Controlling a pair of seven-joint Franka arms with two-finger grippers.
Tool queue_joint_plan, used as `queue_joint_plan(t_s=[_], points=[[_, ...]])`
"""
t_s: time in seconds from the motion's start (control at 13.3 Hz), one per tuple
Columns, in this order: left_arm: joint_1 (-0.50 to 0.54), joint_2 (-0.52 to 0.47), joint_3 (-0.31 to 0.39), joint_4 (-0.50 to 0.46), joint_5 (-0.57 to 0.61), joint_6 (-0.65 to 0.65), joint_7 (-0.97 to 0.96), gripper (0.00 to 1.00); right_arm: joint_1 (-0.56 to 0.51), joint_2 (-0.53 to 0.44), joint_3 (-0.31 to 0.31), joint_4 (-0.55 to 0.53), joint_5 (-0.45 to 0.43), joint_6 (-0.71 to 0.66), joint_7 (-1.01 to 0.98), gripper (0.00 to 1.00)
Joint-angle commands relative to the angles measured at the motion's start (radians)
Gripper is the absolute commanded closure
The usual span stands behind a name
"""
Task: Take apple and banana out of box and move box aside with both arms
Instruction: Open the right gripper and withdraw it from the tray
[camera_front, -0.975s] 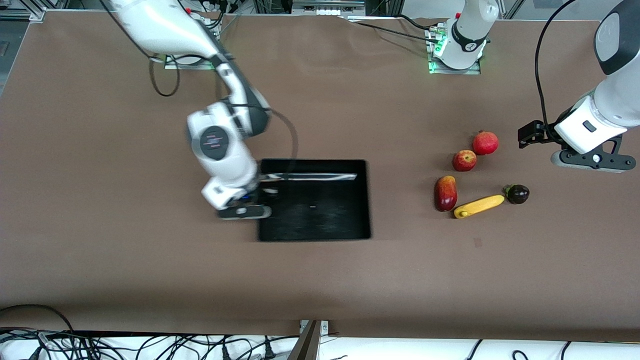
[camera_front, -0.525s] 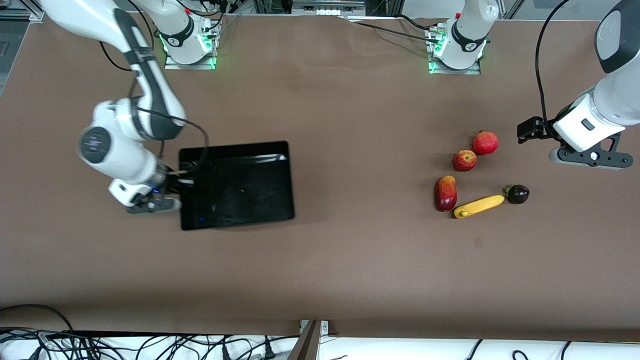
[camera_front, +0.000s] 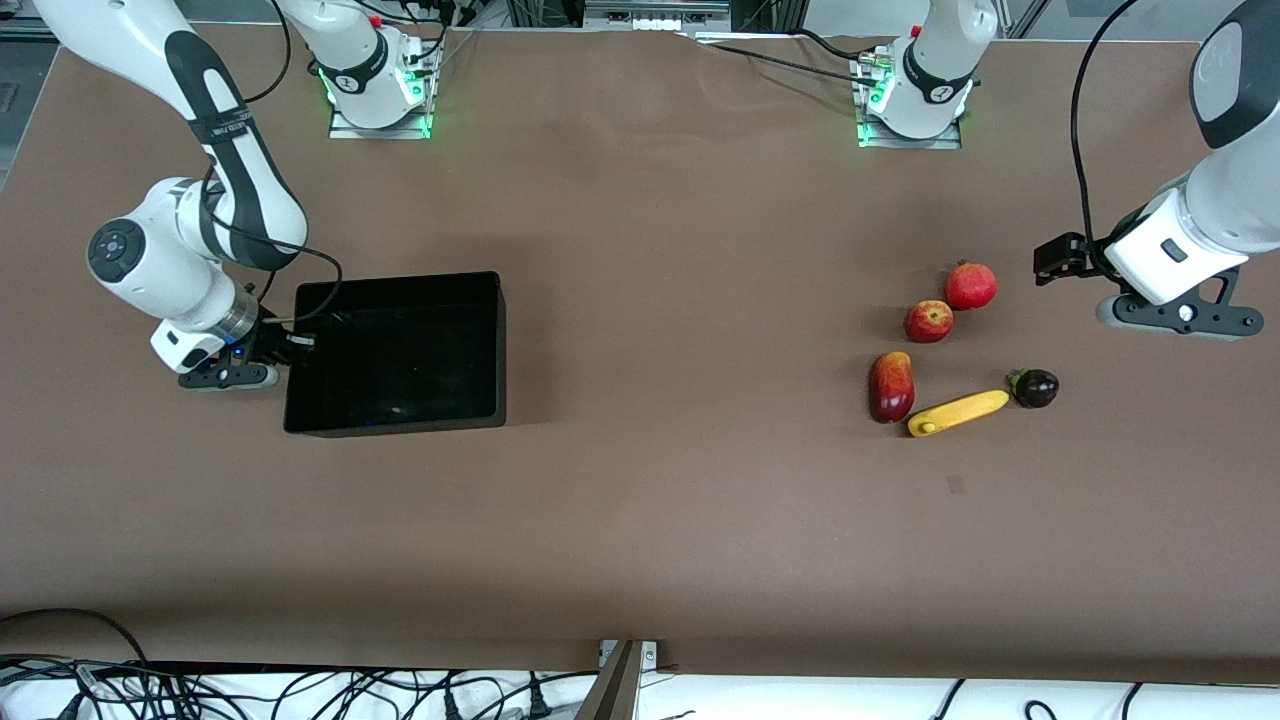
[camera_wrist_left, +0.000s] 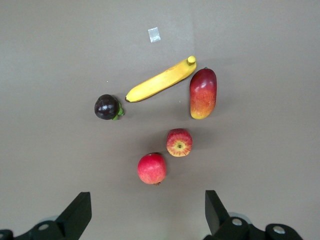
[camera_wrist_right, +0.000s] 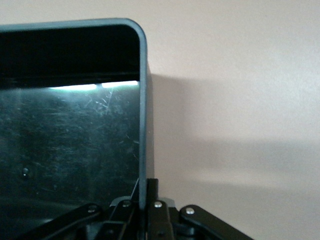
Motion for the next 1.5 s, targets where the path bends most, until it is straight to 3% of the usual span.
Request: queue_joint_plan(t_s=[0.0,0.07,0.15,0.38,0.9,1.12,1.27,1.43], points=[[0.002,0.025,-0.004,0.042,0.039,-0.023,0.016,0.0,-0.01,-0.008,0.009,-0.045,0.021,0.036,-0.016,1.0],[0.002,0.025,-0.004,0.045,0.06,-0.02,0.019,0.0,-0.009,-0.009,0.009,-0.034,0.021,0.031,-0.016,0.74],[-0.006,0.026,-0.004,0.064,0.07,-0.021,0.017,0.0,-0.007,-0.019,0.014,-0.021,0.019,0.026,-0.017,0.02],[-0.027,0.057,-0.012,0.077,0.143,-0.025,0.033,0.0,-0.001,-0.052,0.032,0.062,0.018,-0.082,-0.007,0.0],[-0.024,0.082,-0.01,0.097,0.126,-0.005,0.033,0.0,0.031,-0.095,0.037,0.55,-0.111,-0.77,0.124,0.0],[-0.024,0.082,-0.012,0.1,0.125,-0.008,0.034,0.0,0.031,-0.17,0.032,0.614,-0.12,-0.883,0.111,0.0],[-0.012,0.066,-0.012,0.1,0.117,-0.009,0.039,0.0,0.031,-0.166,0.034,0.685,-0.128,-0.958,0.116,0.0],[-0.001,0.016,-0.003,0.088,0.032,-0.015,0.037,0.0,0.052,-0.164,0.034,0.694,-0.129,-0.995,0.107,0.0]])
